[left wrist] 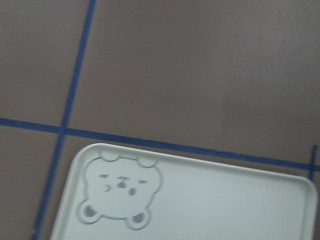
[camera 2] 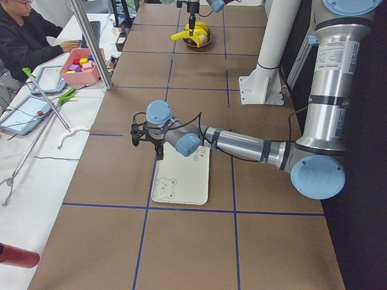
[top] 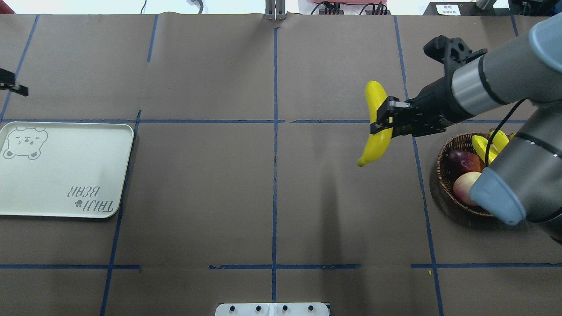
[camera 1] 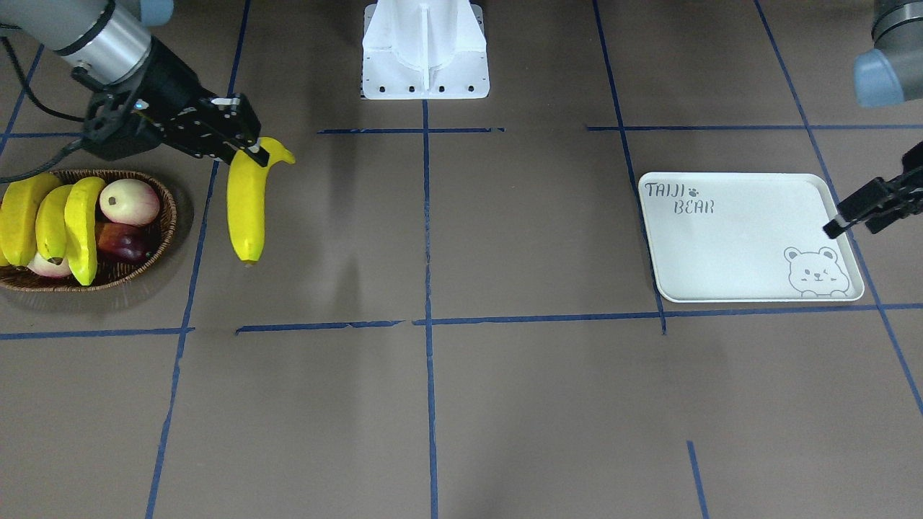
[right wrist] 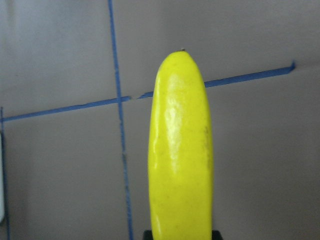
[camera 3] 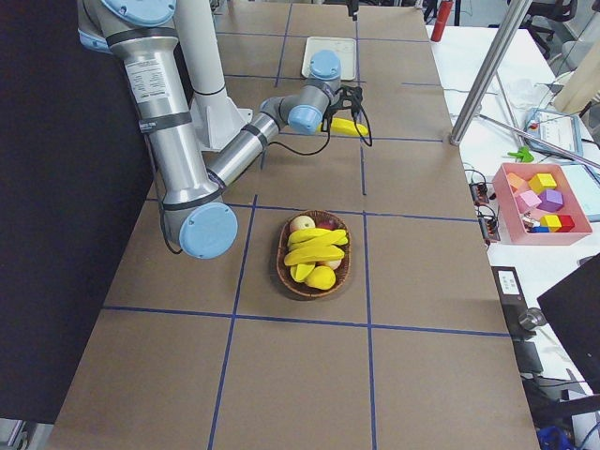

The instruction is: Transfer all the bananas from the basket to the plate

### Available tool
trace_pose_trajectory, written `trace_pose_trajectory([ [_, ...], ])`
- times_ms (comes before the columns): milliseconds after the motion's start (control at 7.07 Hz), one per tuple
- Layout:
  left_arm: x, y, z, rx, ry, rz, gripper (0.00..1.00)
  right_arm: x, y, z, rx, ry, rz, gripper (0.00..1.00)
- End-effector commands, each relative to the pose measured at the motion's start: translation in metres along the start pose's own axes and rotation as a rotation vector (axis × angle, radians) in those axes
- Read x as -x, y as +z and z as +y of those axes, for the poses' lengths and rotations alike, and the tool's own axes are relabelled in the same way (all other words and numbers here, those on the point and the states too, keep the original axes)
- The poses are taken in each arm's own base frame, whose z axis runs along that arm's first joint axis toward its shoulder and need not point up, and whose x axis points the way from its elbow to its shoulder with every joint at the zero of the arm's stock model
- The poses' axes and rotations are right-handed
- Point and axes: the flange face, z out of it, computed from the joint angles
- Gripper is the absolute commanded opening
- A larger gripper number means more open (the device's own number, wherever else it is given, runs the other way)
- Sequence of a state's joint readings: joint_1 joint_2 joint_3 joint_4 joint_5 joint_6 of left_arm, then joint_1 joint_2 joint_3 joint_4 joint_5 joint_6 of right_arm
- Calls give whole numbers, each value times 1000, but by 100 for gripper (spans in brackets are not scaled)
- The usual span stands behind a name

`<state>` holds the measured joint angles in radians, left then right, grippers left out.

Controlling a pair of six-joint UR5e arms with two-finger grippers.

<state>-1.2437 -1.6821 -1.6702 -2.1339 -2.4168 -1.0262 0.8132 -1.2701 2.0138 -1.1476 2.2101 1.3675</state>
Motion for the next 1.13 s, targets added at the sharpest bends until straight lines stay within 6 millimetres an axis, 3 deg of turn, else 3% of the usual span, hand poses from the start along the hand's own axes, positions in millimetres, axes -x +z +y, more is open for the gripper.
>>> trace_pose_trajectory([
  [0,-127,36,39,67,-134,201,99,36,64,55,-98,30,-223,0],
  [283,-173,34,77,68,-271,399,99,74,94,101,-143,29,-330,0],
  [424,-220,35,89,82,-373,494,99,86,96,109,-135,23,-351,0],
  [566,-277,52,118,138,-405,550,98,88,97,113,-128,15,-358,0],
  [707,-316,64,145,164,-371,587,98,89,100,118,-118,11,-357,0],
  [990,-362,78,167,207,-321,606,98,86,112,121,-103,10,-337,0],
])
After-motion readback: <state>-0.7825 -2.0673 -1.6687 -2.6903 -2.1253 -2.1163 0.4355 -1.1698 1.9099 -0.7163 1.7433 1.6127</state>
